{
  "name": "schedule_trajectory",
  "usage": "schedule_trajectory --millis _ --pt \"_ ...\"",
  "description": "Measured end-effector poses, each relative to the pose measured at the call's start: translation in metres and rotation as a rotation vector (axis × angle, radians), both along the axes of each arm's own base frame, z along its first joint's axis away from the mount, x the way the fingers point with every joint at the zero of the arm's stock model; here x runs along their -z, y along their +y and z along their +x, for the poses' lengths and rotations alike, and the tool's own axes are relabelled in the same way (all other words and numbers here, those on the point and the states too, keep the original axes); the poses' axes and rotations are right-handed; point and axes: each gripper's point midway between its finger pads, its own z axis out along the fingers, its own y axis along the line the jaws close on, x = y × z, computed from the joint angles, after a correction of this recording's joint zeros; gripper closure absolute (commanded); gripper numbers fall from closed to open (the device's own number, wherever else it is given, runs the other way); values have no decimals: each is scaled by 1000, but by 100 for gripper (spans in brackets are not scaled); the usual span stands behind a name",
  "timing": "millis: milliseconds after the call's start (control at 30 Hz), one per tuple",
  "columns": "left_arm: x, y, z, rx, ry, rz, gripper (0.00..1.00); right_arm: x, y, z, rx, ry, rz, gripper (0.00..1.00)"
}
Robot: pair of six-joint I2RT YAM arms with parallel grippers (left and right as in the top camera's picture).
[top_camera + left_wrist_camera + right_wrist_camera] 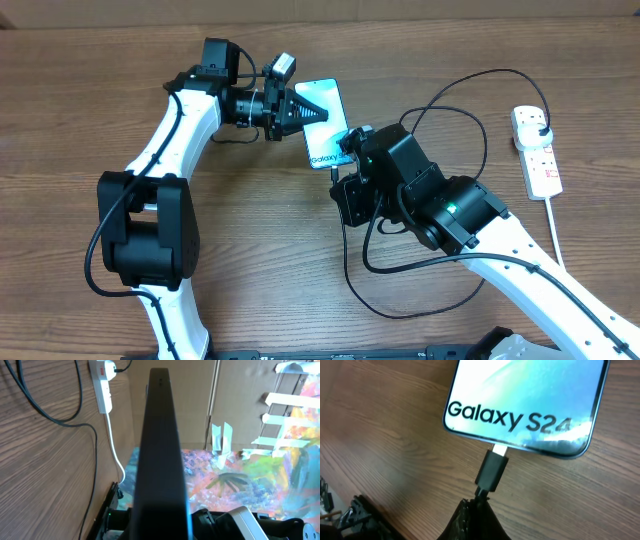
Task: Plug charger to phone and switch on socket
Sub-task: 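Open the right gripper and release the inserted plug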
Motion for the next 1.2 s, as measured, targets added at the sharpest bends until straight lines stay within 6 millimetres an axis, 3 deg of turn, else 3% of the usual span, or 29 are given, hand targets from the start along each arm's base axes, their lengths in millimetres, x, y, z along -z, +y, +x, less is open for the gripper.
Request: schedule_trajectory --millis 900,1100,1200 --pt "-11 4 3 11 -204 -61 96 0 1 10 -18 -82 -25 93" --pt "-9 -3 -5 30 -182 -56 95 -22 4 37 20 -229 -9 84" --pt "-8 -8 -11 45 -159 -55 96 -20 -3 41 41 -244 -43 75"
